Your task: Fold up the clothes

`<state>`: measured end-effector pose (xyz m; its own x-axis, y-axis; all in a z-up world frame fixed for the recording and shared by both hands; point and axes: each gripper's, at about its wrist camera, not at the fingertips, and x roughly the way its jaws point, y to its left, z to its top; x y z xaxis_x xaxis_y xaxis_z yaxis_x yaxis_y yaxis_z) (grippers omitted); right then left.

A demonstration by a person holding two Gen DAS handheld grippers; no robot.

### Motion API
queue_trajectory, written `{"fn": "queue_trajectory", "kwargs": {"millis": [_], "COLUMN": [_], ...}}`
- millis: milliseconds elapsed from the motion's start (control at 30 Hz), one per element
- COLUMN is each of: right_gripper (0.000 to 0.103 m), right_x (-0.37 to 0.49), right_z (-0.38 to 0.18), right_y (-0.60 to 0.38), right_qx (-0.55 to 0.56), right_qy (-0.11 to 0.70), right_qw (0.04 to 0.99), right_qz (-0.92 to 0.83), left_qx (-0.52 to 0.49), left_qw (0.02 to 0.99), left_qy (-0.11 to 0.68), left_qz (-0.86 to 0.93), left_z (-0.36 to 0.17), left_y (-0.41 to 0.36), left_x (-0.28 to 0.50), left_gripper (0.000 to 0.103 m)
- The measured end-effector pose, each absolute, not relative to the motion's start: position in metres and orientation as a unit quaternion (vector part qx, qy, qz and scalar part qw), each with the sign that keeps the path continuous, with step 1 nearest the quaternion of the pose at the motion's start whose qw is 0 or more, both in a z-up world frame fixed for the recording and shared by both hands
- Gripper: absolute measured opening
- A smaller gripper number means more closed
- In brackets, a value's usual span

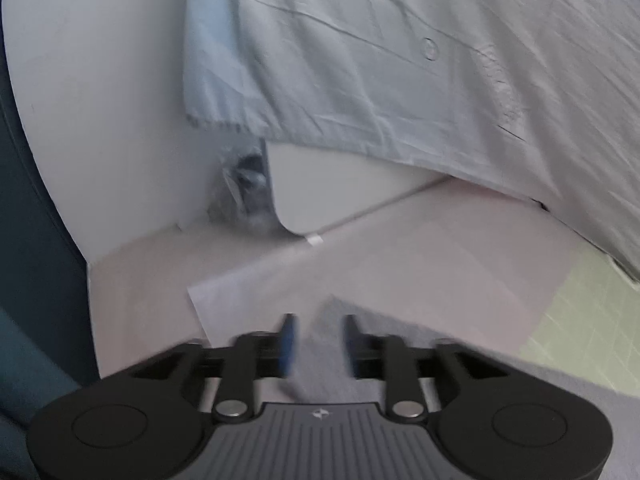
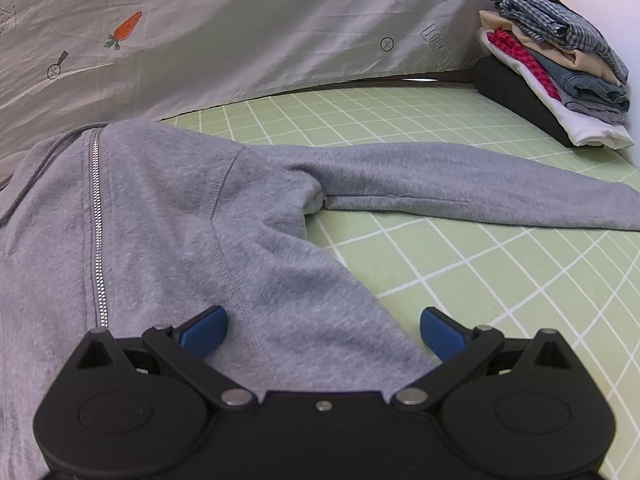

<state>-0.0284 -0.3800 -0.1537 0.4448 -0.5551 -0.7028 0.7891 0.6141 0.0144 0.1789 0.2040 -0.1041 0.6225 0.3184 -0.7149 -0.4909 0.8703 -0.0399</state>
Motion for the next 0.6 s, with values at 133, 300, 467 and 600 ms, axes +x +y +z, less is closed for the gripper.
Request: {"fn": "queue_trajectory", "kwargs": {"millis": [133, 300, 467, 600], "right_gripper": [0.103, 0.103, 0.103, 0.103], "right_x": [-0.027, -0.029, -0.031, -0.017], "right_z": [-0.15, -0.134, -0.107, -0.097], "right_y": [-0.389, -0.409, -0.439, -0.468], "right_qx": [0.178, 0.203, 0.251, 0.273], "right_qy": [0.359, 0.377, 0.343, 0.34], "right_qw": [0.834, 0.83, 0.832, 0.828], "right_qz": [-0.378, -0.357, -0.358, -0.351], "left_qx": [-0.101, -0.063, -0.05, -0.035], "left_qw": [0.9, 0.904, 0.903, 0.902], "left_qy": [0.388, 0.411, 0.427, 0.428], "left_qz": [0.172, 0.097, 0.016, -0.049], "left_z": [-0.1, -0.097, -0.095, -0.095], "left_y": [0.169, 0.101, 0.017, -0.056], "left_x": [0.165, 0.162, 0.167, 0.174], "left_gripper": [0.064, 0.068, 0.073, 0.079]}}
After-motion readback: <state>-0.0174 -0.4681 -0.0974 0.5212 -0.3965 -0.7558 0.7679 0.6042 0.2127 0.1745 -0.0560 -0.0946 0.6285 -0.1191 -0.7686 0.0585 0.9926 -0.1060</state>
